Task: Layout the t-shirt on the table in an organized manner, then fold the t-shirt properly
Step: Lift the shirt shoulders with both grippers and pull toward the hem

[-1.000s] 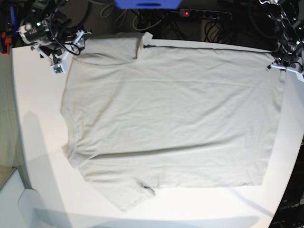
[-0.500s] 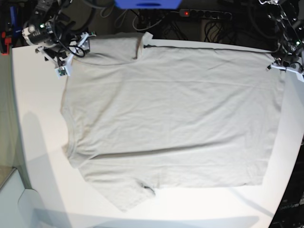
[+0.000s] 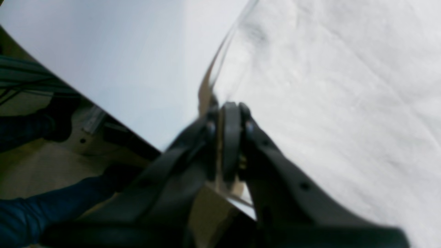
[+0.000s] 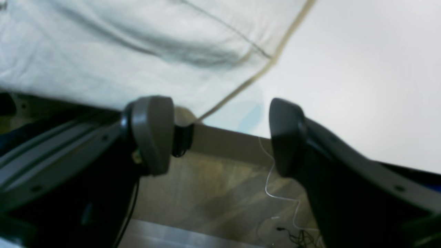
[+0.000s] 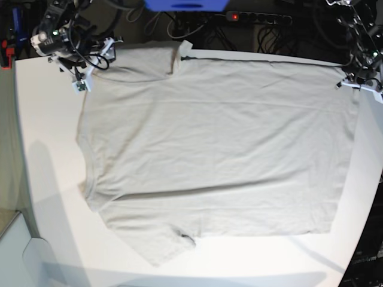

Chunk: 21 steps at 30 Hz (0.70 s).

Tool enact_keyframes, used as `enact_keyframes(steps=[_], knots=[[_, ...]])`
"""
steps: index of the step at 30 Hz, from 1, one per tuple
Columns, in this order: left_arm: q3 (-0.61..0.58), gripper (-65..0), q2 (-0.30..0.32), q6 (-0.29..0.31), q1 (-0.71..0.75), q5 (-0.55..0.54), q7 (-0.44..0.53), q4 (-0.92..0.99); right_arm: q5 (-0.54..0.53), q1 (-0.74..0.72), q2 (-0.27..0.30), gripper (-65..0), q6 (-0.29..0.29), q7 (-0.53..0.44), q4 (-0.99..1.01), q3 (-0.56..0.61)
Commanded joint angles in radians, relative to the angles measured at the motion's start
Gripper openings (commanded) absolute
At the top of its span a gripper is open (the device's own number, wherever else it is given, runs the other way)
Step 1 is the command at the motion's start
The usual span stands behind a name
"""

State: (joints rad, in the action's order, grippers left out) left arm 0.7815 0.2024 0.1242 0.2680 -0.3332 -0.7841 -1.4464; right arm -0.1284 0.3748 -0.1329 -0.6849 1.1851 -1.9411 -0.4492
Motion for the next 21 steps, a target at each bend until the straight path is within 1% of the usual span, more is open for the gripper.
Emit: enact_keyframes(steps=[1,11,17,21], knots=[[-0.003,-64.6,0.004,0.002,0.006,0.003,-0.042,0.000,-0.007,-0.001,0.003,-21.0,-0.013,-0.009,-0.017,-0.001],[-0.003,-64.6,0.004,0.002,0.006,0.003,-0.041,-0.001,-0.007,0.000,0.002,-21.0,-0.013,-0.011,-0.014,0.000],[-0.003,-64.6,0.004,0.002,0.006,0.003,-0.038,-0.001,-0.007,0.000,0.000,-21.0,-0.013,-0.011,0.049,0.002],[-0.003,-64.6,0.004,0.002,0.006,0.003,-0.038,-0.001,-0.009,0.000,0.000,-21.6,-0.013,-0.011,0.056,0.023]])
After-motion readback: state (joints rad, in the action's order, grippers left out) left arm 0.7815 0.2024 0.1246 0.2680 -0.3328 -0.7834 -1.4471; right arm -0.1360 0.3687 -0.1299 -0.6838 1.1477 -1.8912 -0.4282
